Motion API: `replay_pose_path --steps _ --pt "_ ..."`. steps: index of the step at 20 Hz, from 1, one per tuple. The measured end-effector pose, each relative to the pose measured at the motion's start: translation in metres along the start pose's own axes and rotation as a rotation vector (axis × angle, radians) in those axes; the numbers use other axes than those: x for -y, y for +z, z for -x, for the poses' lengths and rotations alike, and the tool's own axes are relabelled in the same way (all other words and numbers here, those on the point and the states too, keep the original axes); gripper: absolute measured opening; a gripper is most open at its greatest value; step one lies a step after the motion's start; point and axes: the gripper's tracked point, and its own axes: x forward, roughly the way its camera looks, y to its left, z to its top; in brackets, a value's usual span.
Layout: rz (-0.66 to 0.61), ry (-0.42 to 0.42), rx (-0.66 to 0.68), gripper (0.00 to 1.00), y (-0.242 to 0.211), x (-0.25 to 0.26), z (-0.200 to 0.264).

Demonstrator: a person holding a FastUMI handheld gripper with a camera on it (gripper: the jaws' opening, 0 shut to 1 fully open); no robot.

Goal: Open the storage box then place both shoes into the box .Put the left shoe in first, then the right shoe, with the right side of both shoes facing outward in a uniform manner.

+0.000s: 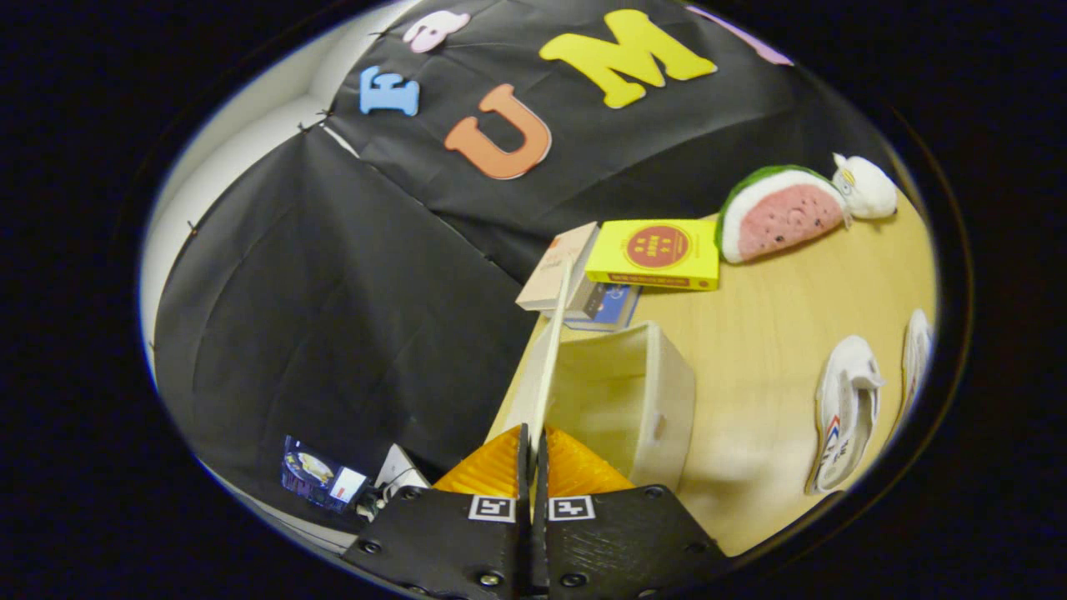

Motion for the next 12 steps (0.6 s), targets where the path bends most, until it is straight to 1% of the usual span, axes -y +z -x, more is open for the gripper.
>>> replay_pose_path --steps 5,11,12 --pt "0.152 0.049 -0.013 0.0 0.008 -0.076 -0.021" --pt "0.266 0.047 -0.046 0.0 -0.007 -0.149 -0.073" --pt "0.287 0.043 -0.053 0.04 -0.007 -0.158 -0.08"
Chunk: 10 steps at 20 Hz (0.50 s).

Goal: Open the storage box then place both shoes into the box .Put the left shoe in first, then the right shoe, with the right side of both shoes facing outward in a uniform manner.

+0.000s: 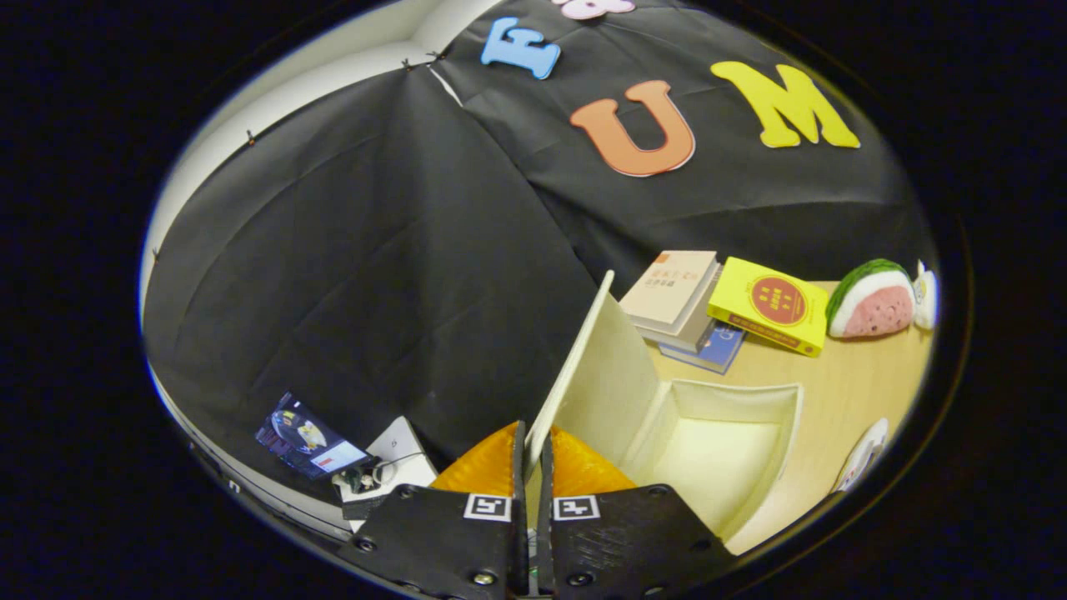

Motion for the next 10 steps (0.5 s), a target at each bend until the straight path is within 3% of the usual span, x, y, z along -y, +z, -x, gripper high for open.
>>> replay_pose_path --steps 4,10 --pt "0.068 -0.006 -0.01 0.14 -0.001 -0.031 -0.033" --pt "0.211 -0.039 0.068 0.74 0.008 -0.051 -0.046"
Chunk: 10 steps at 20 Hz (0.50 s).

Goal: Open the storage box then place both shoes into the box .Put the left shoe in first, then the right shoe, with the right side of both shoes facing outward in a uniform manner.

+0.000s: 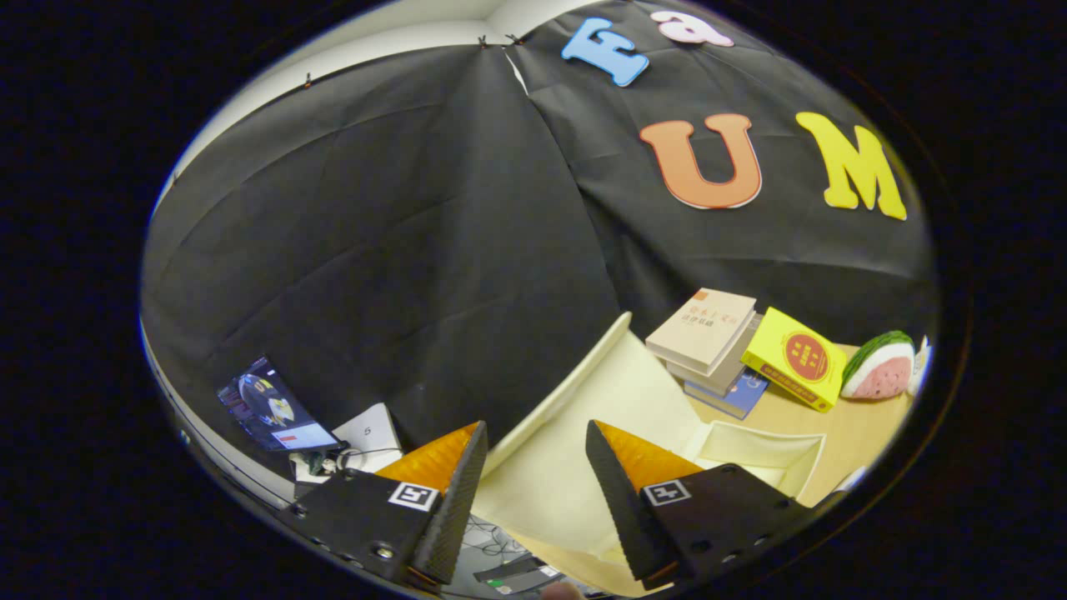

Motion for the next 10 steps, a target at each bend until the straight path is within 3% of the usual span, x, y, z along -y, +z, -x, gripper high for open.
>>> replay_pose_path --steps 4,10 --pt "-0.005 -0.06 0.043 0.88 -0.001 0.016 0.011" --pt "0.042 -0.237 0.138 0.92 -0.003 0.093 0.068"
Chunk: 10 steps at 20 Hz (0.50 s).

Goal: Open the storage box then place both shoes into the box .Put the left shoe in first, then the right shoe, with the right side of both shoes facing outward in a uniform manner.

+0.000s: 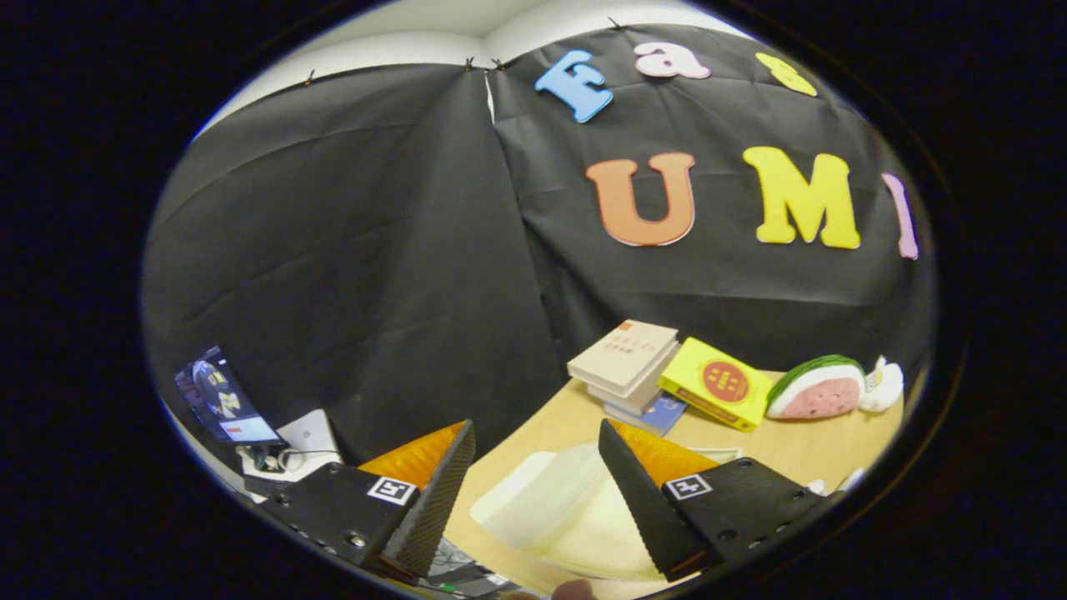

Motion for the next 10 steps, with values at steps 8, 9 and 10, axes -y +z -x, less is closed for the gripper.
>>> replay_pose_path --steps 8,9,10 --pt "0.023 -0.262 0.078 0.96 -0.016 0.158 0.092" --pt "0.007 -0.286 0.076 0.96 -0.022 0.177 0.109" --pt "-0.008 -0.31 0.068 0.96 -0.029 0.198 0.122"
